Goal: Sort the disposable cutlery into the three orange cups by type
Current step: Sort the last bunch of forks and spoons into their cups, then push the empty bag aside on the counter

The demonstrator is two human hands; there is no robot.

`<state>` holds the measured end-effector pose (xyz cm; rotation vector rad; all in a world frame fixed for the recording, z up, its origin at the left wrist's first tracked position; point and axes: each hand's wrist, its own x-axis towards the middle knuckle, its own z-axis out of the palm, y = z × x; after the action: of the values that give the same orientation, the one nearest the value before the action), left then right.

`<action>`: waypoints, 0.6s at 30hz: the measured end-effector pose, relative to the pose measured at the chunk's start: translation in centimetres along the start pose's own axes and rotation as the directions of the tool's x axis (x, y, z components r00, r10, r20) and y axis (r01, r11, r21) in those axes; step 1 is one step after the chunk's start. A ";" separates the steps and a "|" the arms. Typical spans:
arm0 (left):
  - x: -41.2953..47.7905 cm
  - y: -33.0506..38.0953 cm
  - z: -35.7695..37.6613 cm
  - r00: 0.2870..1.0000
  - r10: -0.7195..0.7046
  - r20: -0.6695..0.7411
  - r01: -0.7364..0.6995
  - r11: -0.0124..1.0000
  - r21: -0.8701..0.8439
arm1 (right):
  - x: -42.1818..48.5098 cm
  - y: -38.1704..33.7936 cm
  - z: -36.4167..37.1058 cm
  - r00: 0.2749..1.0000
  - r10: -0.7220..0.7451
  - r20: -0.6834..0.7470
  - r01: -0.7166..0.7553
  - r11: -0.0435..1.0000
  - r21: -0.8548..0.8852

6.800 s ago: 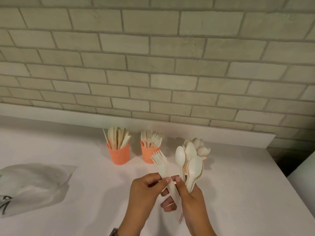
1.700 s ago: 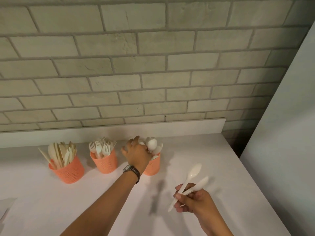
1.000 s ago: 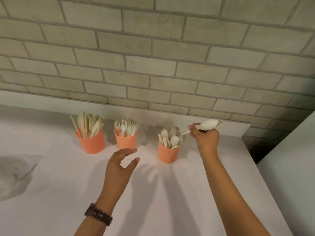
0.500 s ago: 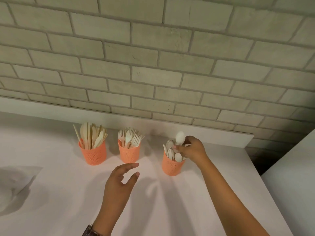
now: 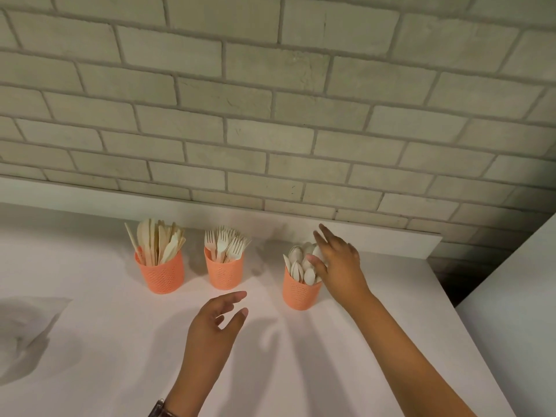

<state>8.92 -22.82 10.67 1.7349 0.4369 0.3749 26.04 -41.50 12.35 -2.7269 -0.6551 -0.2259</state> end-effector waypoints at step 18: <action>-1.9 -2.8 -12.9 0.976 -0.072 -0.204 0.086 0.995 0.060 | -7.2 -13.0 4.9 0.938 -0.314 0.145 0.275 0.931 0.239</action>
<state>0.86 -12.17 10.49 1.7464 0.6704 0.4861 13.97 -31.84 9.71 -2.4496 -1.0783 0.0257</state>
